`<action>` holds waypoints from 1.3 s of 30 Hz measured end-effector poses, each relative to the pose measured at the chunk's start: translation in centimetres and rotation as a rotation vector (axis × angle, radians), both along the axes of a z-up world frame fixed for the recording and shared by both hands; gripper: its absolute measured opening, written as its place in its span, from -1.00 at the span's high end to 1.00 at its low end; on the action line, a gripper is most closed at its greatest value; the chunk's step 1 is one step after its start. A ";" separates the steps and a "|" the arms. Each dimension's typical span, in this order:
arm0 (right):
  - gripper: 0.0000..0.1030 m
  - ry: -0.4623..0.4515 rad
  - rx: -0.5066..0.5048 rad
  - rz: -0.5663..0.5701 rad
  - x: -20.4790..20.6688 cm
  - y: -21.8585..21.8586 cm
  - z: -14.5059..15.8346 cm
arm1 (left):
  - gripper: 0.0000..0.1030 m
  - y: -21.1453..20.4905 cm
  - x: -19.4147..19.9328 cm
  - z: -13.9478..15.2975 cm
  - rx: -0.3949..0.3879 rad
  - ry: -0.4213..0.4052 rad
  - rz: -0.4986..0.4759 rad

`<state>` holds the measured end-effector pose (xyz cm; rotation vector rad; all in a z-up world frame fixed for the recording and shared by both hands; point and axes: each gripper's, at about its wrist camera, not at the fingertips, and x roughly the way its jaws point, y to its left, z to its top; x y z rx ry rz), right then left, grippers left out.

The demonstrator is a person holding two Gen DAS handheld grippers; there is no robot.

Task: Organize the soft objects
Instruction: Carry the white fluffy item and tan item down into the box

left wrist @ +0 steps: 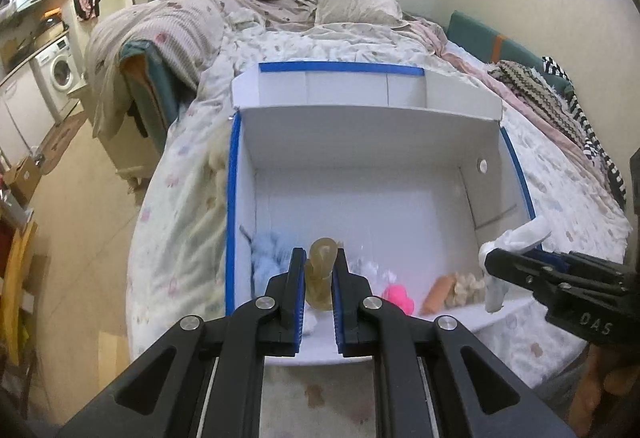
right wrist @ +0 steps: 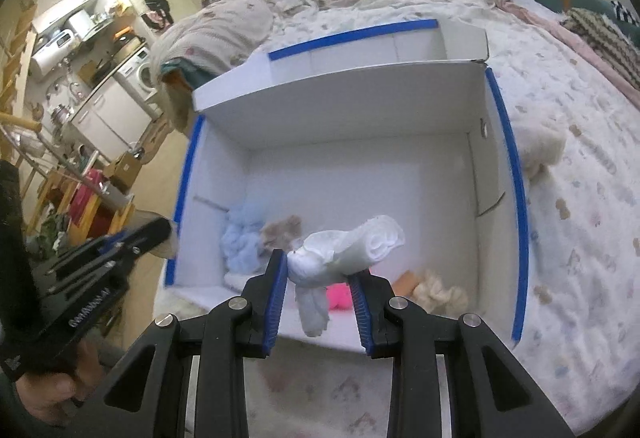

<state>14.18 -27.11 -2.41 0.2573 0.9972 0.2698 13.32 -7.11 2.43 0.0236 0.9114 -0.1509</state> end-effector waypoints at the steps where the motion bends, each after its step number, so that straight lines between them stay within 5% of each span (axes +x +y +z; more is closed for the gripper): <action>1: 0.35 0.004 -0.002 -0.005 0.5 -0.2 -0.2 | 0.79 -0.2 0.5 -0.1 0.002 0.000 -0.004; 17: 0.35 0.127 -0.049 -0.017 3.2 0.3 -6.9 | 0.79 -1.2 5.8 -8.8 0.070 0.092 -0.007; 39: 0.35 0.211 -0.058 -0.011 4.9 1.2 -9.4 | 0.74 -2.2 6.8 -10.9 0.049 0.137 -0.047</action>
